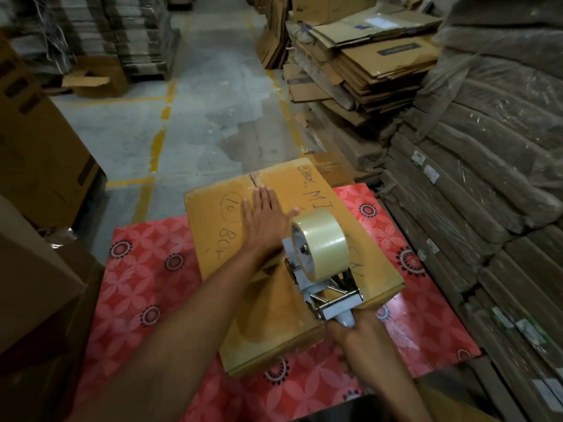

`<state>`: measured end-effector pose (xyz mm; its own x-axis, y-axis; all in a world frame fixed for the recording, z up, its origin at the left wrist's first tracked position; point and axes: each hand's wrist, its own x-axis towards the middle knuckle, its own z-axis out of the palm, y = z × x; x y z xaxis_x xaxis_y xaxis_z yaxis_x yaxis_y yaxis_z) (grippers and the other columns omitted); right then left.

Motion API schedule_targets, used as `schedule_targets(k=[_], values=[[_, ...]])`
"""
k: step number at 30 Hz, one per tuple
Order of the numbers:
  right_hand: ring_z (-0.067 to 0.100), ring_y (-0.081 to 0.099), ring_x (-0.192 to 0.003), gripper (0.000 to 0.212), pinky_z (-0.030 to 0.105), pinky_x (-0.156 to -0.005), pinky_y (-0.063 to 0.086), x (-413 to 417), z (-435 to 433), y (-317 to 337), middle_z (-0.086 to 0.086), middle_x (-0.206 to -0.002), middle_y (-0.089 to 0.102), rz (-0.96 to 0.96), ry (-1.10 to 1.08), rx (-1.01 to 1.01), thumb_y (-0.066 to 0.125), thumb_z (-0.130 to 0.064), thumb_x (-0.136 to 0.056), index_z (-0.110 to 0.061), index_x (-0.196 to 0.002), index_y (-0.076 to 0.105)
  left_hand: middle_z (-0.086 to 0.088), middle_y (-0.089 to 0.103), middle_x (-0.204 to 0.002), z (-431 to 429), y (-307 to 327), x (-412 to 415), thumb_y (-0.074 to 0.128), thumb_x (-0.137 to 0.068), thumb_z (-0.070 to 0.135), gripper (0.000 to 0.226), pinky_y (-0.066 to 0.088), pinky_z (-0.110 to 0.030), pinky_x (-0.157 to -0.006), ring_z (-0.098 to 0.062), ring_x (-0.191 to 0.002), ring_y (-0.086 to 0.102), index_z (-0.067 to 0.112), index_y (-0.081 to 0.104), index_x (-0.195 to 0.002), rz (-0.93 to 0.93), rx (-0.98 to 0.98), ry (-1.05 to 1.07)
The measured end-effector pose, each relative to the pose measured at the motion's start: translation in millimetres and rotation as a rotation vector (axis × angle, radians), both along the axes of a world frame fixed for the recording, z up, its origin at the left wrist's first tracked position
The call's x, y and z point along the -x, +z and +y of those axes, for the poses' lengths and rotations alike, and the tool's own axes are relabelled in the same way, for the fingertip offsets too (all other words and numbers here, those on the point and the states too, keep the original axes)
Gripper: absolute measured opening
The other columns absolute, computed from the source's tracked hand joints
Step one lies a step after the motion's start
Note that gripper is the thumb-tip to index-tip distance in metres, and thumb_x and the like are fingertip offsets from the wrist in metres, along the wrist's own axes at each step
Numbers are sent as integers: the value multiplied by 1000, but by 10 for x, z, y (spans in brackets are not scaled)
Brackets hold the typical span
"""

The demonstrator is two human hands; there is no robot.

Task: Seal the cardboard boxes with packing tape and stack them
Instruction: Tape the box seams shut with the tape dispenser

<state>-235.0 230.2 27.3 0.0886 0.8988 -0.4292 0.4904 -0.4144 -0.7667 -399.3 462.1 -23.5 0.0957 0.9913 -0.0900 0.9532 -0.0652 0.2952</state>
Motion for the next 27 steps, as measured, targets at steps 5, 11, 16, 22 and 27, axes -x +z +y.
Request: schedule_targets(k=[5, 11, 16, 22, 27], values=[[22, 49, -51, 24, 36, -53, 39, 47, 50, -22, 7, -54, 54, 1, 14, -47, 63, -12, -87, -5, -64, 58, -17, -22, -164, -250, -107, 76, 42, -95, 71, 110, -9, -54, -124, -31, -153, -18, 2, -16, -157, 117, -50, -103], [38, 60, -57, 36, 47, -55, 49, 224, 484, 128, 18, -60, 62, 5, 3, -107, 57, -40, -66, -5, -62, 59, -17, -16, -167, 199, -3, 222, 65, -74, 77, 137, -7, -53, -124, -31, -155, -13, 2, -13, -158, 160, -15, -134], [26, 58, -58, 29, 38, -58, 47, 155, 380, 150, 2, -58, 59, -4, 81, -92, 58, -37, -77, -12, -62, 59, -16, -14, -167, 319, -100, 210, 48, -95, 67, 108, -5, -55, -124, -29, -155, -11, 3, -11, -159, 216, -49, -109], [17, 52, -37, 24, 18, -40, 28, -230, -336, -75, -1, -44, 53, -96, 160, -124, 49, -8, -68, -14, -49, 61, -9, -12, -168, 368, -117, 140, 0, -95, 73, 92, -8, -53, -124, -23, -156, -10, 8, -6, -160, 132, -39, -16], [19, 54, -34, 30, 20, -32, 24, -146, -531, -86, 4, -48, 59, -401, 342, -396, 86, -9, -23, -21, -47, 72, -11, -11, -169, 379, -107, 169, 0, -96, 73, 92, -6, -54, -124, -25, -156, -8, 7, -5, -160, 166, -43, -23]])
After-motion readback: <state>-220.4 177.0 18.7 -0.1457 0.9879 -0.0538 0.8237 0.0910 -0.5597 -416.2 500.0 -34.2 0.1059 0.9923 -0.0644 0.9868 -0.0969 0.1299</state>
